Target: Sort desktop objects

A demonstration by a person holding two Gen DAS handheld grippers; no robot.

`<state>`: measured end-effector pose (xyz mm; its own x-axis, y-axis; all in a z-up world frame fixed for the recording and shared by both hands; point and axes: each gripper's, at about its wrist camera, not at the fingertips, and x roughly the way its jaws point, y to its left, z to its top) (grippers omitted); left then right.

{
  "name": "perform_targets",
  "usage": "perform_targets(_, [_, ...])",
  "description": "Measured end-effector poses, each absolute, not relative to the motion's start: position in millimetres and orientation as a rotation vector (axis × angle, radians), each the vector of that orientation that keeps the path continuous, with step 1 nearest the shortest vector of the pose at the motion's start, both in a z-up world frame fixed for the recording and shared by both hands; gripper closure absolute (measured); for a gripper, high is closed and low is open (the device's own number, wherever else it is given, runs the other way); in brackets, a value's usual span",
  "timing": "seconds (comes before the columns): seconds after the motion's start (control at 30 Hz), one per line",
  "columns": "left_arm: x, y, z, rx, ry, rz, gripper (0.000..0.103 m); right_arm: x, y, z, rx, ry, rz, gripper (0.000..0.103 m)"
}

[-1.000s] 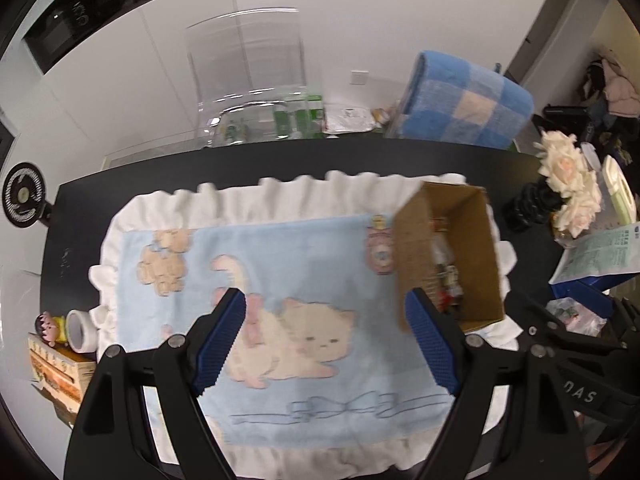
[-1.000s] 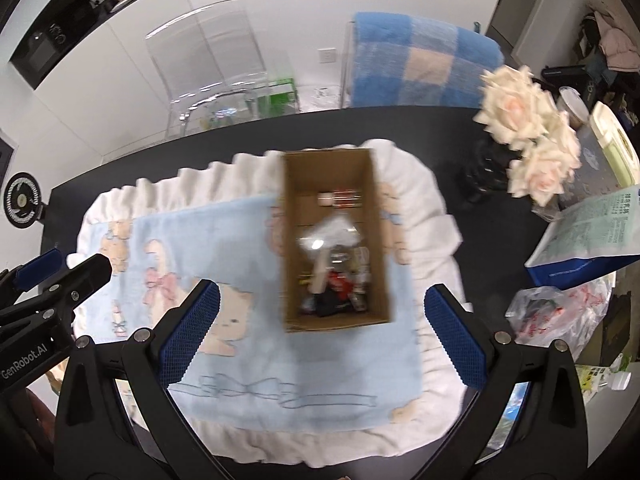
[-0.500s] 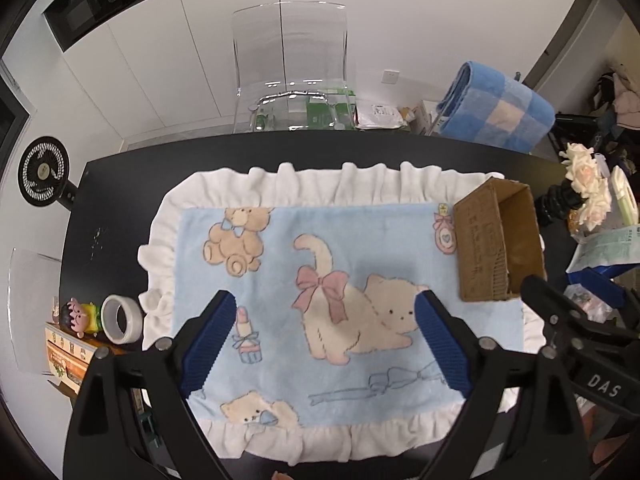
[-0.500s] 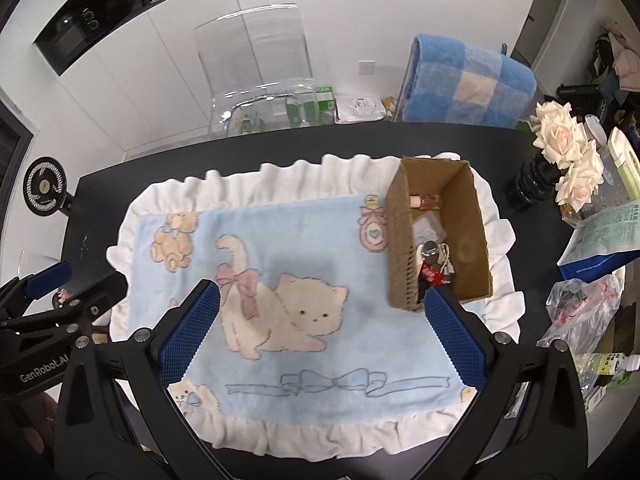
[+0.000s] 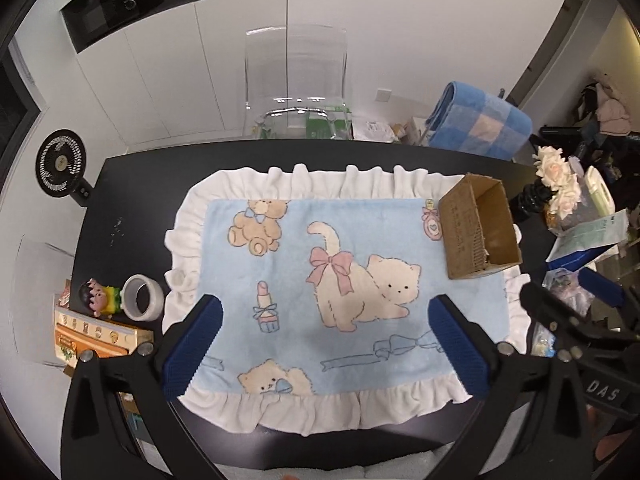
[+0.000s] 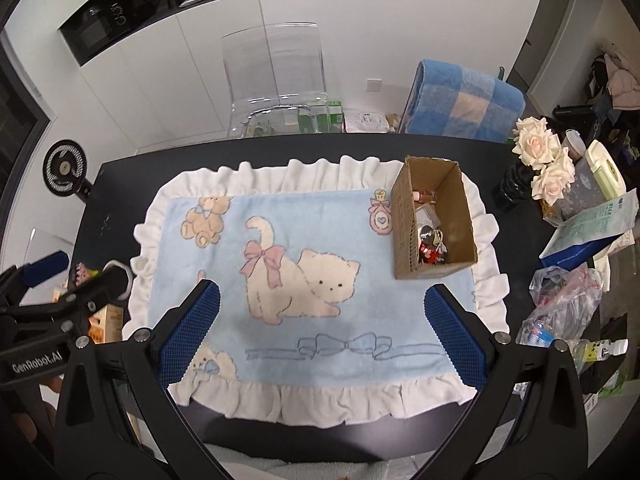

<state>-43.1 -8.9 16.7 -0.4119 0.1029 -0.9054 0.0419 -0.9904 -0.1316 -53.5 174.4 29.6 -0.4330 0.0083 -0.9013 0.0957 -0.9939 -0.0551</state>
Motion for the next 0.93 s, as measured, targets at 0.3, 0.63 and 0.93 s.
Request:
perform_targets(0.3, [3.8, -24.1, 27.4, -1.693, -0.184, 2.618, 0.000, -5.5, 164.8, 39.5, 1.632, 0.174, -2.590, 0.000])
perform_targets(0.63, [29.5, -26.0, 16.0, -1.716, -0.182, 2.570, 0.000, 15.3, 161.1, 35.3, 1.641, 0.174, -2.601, 0.000])
perform_targets(0.93, [41.3, -22.5, 16.4, -1.672, -0.144, 2.593, 0.000, 29.1, 164.0, 30.1, 1.668, 0.171, -2.605, 0.000])
